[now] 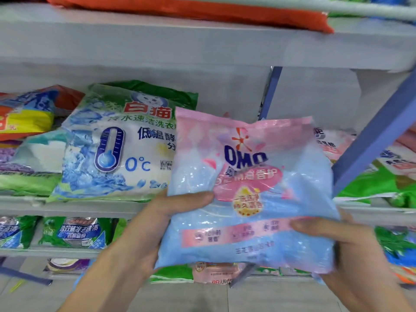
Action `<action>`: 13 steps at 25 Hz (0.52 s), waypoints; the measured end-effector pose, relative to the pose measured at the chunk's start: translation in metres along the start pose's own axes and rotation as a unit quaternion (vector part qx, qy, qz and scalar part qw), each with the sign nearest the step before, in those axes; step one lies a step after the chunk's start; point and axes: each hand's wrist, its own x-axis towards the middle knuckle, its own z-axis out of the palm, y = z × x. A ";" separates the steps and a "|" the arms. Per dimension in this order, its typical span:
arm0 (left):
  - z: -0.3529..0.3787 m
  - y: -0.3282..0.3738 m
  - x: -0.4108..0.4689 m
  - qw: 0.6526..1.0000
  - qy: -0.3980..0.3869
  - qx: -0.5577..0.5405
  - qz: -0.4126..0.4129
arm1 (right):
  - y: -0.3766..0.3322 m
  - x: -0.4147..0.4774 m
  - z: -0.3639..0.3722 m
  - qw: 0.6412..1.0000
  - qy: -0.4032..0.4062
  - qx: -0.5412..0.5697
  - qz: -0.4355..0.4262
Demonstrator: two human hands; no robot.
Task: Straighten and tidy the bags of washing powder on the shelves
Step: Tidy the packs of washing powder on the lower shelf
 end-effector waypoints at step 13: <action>-0.039 -0.001 -0.041 0.973 0.199 0.031 0.116 | 0.001 0.044 0.055 0.970 -0.080 -0.205 0.103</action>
